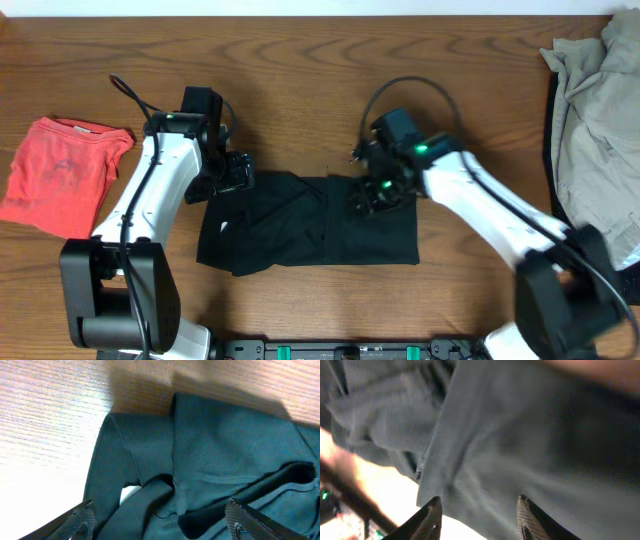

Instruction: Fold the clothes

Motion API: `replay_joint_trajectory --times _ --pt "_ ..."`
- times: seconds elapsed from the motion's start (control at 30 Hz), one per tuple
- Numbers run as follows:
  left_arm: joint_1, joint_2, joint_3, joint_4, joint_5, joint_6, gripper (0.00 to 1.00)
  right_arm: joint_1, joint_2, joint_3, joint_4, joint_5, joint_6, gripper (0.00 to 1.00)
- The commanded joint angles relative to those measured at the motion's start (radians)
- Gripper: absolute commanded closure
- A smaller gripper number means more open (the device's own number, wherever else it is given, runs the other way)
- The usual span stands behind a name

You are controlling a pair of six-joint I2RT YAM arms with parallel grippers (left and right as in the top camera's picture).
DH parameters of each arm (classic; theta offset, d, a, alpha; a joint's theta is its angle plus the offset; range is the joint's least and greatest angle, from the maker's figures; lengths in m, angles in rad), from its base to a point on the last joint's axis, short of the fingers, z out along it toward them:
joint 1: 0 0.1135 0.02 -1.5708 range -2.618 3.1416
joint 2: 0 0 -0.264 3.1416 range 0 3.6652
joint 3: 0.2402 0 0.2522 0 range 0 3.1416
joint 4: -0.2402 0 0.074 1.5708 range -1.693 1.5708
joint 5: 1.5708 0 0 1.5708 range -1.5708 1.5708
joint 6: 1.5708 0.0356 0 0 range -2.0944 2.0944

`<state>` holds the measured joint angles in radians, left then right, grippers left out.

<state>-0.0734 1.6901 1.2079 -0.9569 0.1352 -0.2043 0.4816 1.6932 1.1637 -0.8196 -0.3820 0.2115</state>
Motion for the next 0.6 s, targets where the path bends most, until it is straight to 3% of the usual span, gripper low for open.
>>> replay_joint_trajectory --times 0.0,0.33,0.57 --pt "0.012 0.04 -0.021 0.009 -0.025 0.059 0.16 -0.02 -0.066 0.013 -0.016 0.108 0.011 0.5" --pt "0.031 0.222 -0.021 -0.039 -0.015 0.078 0.16 -0.026 -0.071 0.013 -0.066 0.197 0.012 0.49" --pt "0.03 0.292 -0.046 -0.047 0.082 0.08 0.18 -0.026 -0.071 0.013 -0.06 0.203 0.012 0.48"
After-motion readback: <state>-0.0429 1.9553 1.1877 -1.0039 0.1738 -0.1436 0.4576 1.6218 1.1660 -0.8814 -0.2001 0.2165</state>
